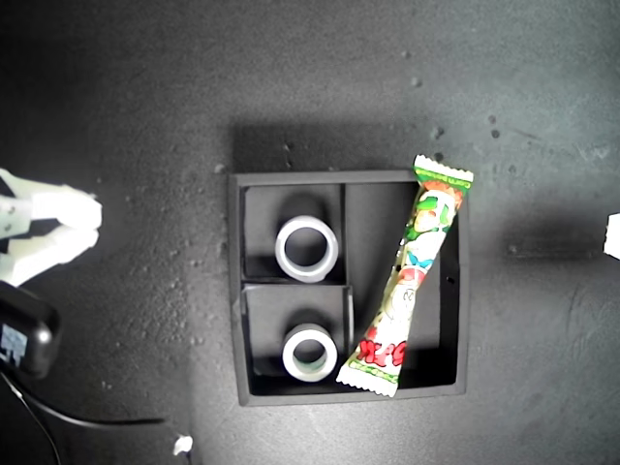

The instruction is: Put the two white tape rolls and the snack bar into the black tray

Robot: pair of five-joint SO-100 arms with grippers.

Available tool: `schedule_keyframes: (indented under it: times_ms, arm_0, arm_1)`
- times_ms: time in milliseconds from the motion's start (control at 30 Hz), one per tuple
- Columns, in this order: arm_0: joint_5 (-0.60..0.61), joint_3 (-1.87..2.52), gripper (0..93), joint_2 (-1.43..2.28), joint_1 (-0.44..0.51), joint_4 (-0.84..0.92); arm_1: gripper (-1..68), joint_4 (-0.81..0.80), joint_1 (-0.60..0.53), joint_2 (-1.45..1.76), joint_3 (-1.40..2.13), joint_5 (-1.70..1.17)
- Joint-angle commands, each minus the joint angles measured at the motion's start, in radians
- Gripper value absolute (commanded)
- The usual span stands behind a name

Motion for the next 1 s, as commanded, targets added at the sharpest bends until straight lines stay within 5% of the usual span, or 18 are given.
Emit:
schedule_keyframes:
  times_ms: [0, 200, 500, 633, 800, 967]
  arm_0:
    - [-0.054, 0.249, 0.1, 0.281, 0.041, -0.034]
    - [-0.077, 0.397, 0.1, 0.339, 0.063, -0.009]
    - [-0.155, 0.552, 0.1, 0.339, 0.091, -0.023]
    - [-0.232, 0.552, 0.2, 0.339, 0.091, 0.094]
    - [-0.046, 0.552, 0.2, 0.339, 0.084, 0.132]
    - [-0.08, 0.552, 0.2, 0.339, 0.086, 0.132]
  arm_1:
    - [-0.4, -0.055, 0.011, 0.064, 0.176, -0.032]
    - [-0.4, -0.011, 0.04, 0.064, 0.219, -0.13]
    - [0.0, 0.382, 0.008, 0.064, 0.219, -0.104]
    - [0.0, 0.411, -0.021, 0.06, 0.219, -0.293]
    - [0.1, 0.411, -0.041, 0.064, 0.219, -0.368]
    - [0.1, 0.411, -0.048, 0.064, 0.219, -0.368]
